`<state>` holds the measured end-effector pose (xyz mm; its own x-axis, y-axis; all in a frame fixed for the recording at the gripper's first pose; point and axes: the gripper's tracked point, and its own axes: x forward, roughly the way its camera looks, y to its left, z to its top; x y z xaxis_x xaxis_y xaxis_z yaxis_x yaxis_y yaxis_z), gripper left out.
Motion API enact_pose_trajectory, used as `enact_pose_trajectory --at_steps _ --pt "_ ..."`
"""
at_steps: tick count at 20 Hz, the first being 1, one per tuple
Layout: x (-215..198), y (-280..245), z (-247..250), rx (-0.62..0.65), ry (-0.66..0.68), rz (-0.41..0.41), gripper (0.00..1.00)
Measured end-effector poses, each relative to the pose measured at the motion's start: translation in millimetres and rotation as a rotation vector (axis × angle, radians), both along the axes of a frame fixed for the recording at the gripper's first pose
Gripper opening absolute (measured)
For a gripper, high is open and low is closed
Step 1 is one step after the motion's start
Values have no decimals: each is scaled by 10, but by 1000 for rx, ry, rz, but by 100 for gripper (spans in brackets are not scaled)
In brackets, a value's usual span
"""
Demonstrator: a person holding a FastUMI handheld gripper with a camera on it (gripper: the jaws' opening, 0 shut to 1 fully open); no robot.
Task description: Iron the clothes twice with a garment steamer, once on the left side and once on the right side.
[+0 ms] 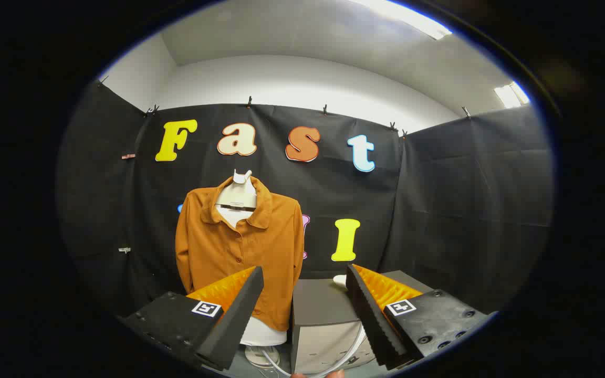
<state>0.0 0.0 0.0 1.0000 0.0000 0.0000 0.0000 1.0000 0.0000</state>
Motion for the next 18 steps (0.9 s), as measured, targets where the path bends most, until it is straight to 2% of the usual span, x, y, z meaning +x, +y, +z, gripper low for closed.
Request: enact_pose_trajectory --at_steps 18 --pt "-90 28 1 3 1 11 98"
